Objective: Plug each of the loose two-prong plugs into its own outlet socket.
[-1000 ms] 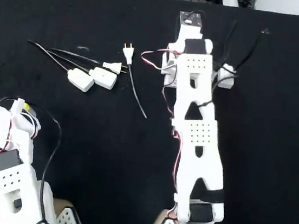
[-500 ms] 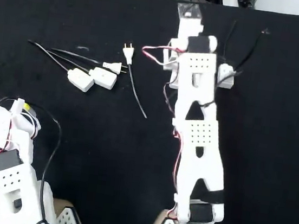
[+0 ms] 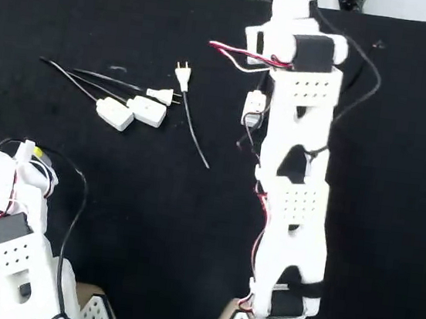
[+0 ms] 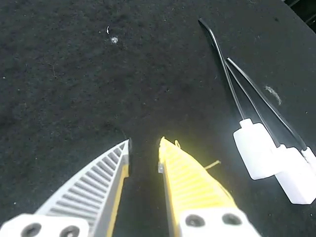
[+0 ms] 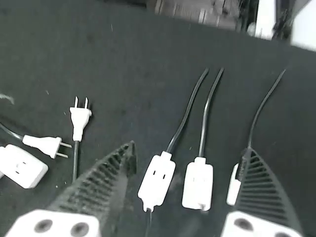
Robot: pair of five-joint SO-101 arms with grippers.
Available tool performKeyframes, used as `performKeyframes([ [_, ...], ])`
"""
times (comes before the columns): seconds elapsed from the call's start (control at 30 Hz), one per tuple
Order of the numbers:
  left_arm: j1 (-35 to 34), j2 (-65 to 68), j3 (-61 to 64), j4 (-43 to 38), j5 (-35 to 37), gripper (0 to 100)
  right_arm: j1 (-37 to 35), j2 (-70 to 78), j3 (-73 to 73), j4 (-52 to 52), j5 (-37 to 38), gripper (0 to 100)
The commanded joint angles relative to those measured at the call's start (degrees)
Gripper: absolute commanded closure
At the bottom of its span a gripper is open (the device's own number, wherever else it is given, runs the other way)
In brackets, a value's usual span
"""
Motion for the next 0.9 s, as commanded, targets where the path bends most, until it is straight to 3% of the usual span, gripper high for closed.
performKeyframes([
  [0.0,0.66,-0.62,-3.21,-0.35,0.26,89,0.79,-9.10,-2.95,1.85,0.44,70.1],
  [0.33,0.66,-0.62,-3.21,-0.35,0.26,89,3.08,-29.41,4.35,2.11,0.26,70.1],
  [0.57,0.66,-0.62,-3.21,-0.35,0.26,89,-0.18,-53.76,32.22,1.93,0.26,70.1],
  [0.87,0.75,-0.62,-3.21,-0.35,0.26,89,-12.31,-76.88,76.97,-4.66,0.79,70.1],
])
